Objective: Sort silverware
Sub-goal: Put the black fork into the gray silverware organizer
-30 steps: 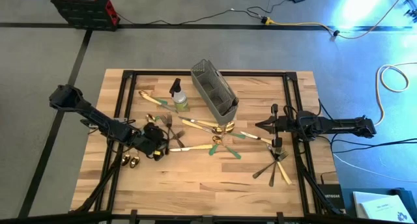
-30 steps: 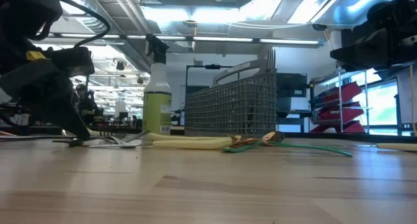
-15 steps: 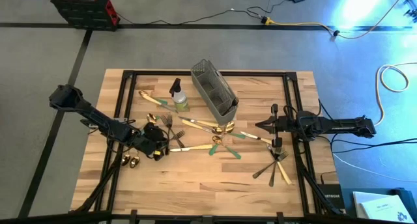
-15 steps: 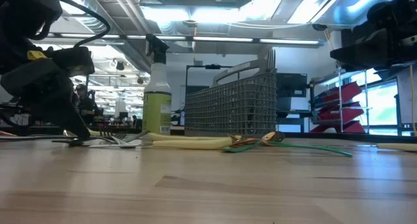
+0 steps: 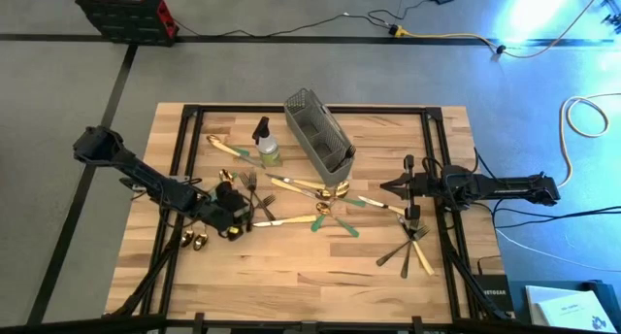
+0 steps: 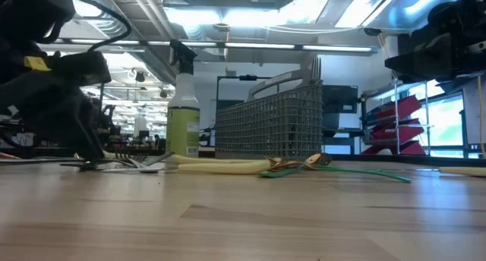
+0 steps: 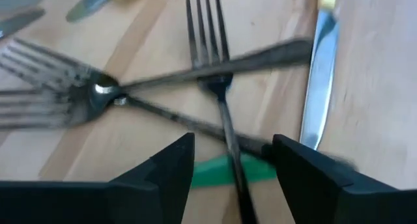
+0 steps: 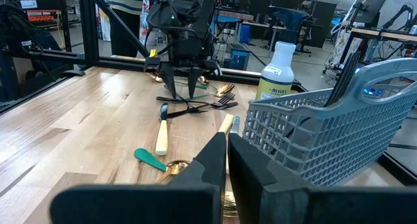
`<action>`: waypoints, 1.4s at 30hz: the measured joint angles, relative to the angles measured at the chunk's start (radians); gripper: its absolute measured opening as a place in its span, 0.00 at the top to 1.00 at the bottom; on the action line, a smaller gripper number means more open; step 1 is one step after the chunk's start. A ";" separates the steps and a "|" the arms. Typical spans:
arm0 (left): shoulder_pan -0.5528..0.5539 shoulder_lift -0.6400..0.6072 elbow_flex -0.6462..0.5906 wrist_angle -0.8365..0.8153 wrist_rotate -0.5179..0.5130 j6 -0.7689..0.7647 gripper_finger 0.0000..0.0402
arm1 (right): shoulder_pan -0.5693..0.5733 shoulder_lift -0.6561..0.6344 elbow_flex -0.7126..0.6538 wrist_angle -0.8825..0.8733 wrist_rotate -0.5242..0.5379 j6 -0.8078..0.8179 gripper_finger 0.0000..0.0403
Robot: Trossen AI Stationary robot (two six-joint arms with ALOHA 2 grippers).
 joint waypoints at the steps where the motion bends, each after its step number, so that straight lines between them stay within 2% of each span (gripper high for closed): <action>1: 0.000 0.000 0.006 -0.026 0.007 -0.003 0.52 | 0.000 0.000 0.000 0.000 0.000 0.000 1.00; 5: 0.000 -0.002 0.021 -0.102 0.025 -0.031 0.52 | 0.000 0.000 0.000 0.000 0.000 0.000 1.00; 14: -0.001 -0.028 0.020 -0.120 0.069 -0.050 0.52 | 0.000 0.000 0.000 0.000 0.000 0.000 1.00; 22: -0.001 -0.117 0.017 -0.128 0.214 -0.056 0.52 | 0.000 0.000 0.000 0.000 0.000 0.000 1.00; 31: -0.001 -0.139 0.018 -0.122 0.345 -0.059 0.52 | 0.000 0.000 0.000 0.000 0.000 0.000 1.00; 33: -0.001 -0.139 0.018 -0.121 0.327 -0.057 0.52 | 0.000 0.000 0.000 0.000 0.000 0.000 1.00; 36: 0.000 -0.139 0.018 -0.109 0.244 -0.017 0.52 | 0.000 0.000 0.000 0.000 0.000 0.000 1.00; 39: 0.005 -0.139 0.025 -0.116 0.136 0.104 0.52 | 0.000 0.000 0.000 0.000 0.001 0.000 1.00; 42: 0.028 -0.139 0.061 -0.117 -0.017 0.272 0.52 | 0.000 0.000 0.000 0.002 0.008 0.000 1.00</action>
